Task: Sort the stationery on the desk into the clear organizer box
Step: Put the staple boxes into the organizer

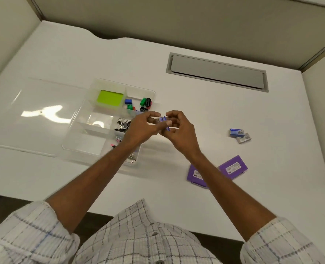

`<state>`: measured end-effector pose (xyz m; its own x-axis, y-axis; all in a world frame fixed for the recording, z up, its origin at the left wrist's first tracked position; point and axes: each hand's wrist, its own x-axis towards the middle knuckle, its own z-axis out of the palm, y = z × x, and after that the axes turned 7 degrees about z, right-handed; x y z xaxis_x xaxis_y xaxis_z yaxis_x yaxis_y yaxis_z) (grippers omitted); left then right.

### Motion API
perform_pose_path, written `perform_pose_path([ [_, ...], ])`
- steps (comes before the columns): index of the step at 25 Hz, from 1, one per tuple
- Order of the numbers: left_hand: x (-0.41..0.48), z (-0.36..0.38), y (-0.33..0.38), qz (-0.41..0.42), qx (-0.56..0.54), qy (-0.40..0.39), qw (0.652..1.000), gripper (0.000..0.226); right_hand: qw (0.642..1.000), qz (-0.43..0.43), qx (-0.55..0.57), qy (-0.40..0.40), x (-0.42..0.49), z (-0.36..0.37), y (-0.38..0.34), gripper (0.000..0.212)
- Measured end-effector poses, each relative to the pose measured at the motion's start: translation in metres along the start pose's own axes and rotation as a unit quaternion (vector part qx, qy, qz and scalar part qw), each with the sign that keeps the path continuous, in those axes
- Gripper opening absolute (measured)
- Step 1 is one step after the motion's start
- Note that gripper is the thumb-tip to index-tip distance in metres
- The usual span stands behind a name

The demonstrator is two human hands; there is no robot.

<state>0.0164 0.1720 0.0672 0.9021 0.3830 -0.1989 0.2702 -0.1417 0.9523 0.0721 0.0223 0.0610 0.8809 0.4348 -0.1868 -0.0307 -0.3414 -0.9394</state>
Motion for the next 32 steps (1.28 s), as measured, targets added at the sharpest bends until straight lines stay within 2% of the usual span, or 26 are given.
perform_pose_path([
  [4, 0.000, -0.054, -0.008, 0.002, -0.055, 0.019, 0.998, 0.042, 0.997, -0.047, -0.014, -0.054, 0.011, 0.044, -0.029, 0.047],
  [6, -0.001, -0.085, -0.013, 0.013, -0.092, 0.008, 0.996, 0.041, 0.996, -0.019, 0.027, -0.080, 0.016, 0.061, -0.037, 0.048],
  [8, 0.001, -0.115, -0.019, 0.031, -0.111, -0.003, 0.993, 0.040, 0.984, 0.044, 0.116, -0.125, 0.022, 0.078, -0.041, 0.046],
  [11, 0.005, -0.154, -0.029, 0.035, -0.093, -0.013, 0.995, 0.041, 0.962, 0.096, 0.184, -0.178, 0.030, 0.107, -0.046, 0.036],
  [13, 0.010, -0.179, -0.036, 0.028, -0.058, -0.028, 0.998, 0.042, 0.975, 0.079, 0.140, -0.151, 0.034, 0.129, -0.052, 0.029],
  [16, 0.018, -0.210, -0.046, 0.041, 0.051, -0.055, 0.996, 0.046, 0.993, 0.035, 0.013, -0.110, 0.041, 0.157, -0.059, 0.025],
  [19, 0.027, -0.235, -0.056, 0.075, 0.184, -0.072, 0.977, 0.054, 0.990, 0.008, -0.099, -0.096, 0.049, 0.181, -0.063, 0.025],
  [22, 0.033, -0.251, -0.062, 0.123, 0.284, -0.078, 0.948, 0.052, 0.977, -0.010, -0.190, -0.101, 0.052, 0.201, -0.065, 0.024],
  [24, 0.036, -0.257, -0.063, 0.147, 0.308, -0.073, 0.937, 0.047, 0.961, -0.047, -0.255, -0.097, 0.053, 0.208, -0.064, 0.022],
  [27, 0.041, -0.260, -0.063, 0.142, 0.302, -0.080, 0.939, 0.042, 0.925, -0.091, -0.365, -0.057, 0.056, 0.209, -0.063, 0.025],
  [30, 0.044, -0.259, -0.061, 0.144, 0.314, -0.094, 0.934, 0.040, 0.901, -0.078, -0.425, -0.035, 0.064, 0.205, -0.061, 0.030],
  [32, 0.047, -0.258, -0.059, 0.149, 0.318, -0.103, 0.931, 0.039, 0.899, -0.070, -0.431, -0.030, 0.070, 0.205, -0.061, 0.031],
])
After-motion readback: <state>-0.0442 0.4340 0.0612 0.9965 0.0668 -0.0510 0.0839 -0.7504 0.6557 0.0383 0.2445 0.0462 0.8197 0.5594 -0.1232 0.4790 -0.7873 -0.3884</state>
